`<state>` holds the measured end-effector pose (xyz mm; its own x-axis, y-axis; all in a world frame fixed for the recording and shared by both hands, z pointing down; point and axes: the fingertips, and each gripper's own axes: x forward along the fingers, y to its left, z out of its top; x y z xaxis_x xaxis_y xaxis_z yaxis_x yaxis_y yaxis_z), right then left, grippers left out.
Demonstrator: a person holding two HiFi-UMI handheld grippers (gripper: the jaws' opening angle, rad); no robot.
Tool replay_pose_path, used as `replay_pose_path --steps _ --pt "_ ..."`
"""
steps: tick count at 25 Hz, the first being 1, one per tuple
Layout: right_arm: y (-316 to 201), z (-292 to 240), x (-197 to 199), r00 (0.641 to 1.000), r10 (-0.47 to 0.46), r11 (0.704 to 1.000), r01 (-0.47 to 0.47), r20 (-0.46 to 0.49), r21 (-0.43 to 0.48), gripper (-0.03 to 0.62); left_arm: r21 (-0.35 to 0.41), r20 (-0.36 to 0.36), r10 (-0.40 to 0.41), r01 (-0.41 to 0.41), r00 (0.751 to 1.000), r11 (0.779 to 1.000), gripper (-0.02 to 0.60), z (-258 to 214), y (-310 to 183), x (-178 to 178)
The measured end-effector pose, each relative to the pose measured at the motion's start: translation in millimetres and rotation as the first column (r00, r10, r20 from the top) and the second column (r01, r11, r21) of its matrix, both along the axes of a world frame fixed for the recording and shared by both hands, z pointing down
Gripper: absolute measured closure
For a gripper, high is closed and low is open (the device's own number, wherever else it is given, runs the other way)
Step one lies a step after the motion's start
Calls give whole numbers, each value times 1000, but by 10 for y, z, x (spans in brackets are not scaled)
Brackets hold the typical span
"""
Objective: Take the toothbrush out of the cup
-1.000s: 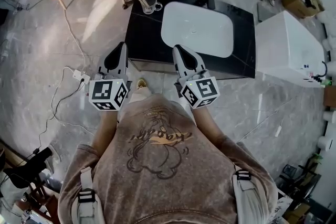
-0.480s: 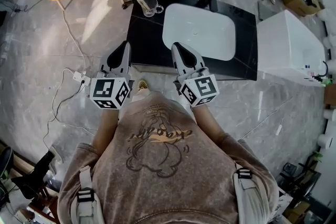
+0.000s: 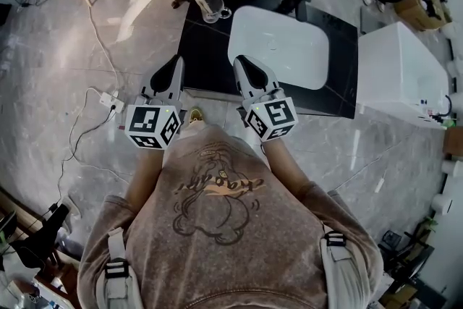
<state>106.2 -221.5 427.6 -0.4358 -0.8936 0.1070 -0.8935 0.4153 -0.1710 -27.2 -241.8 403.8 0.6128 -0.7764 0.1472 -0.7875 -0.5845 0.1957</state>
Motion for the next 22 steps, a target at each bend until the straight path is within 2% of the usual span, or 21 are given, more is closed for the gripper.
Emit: replay_pose_path --steps 22 --pt "-1362 585 -223 996 -62 995 56 -66 -84 574 -43 -23 -28 27 999 999 563 141 1 -15"
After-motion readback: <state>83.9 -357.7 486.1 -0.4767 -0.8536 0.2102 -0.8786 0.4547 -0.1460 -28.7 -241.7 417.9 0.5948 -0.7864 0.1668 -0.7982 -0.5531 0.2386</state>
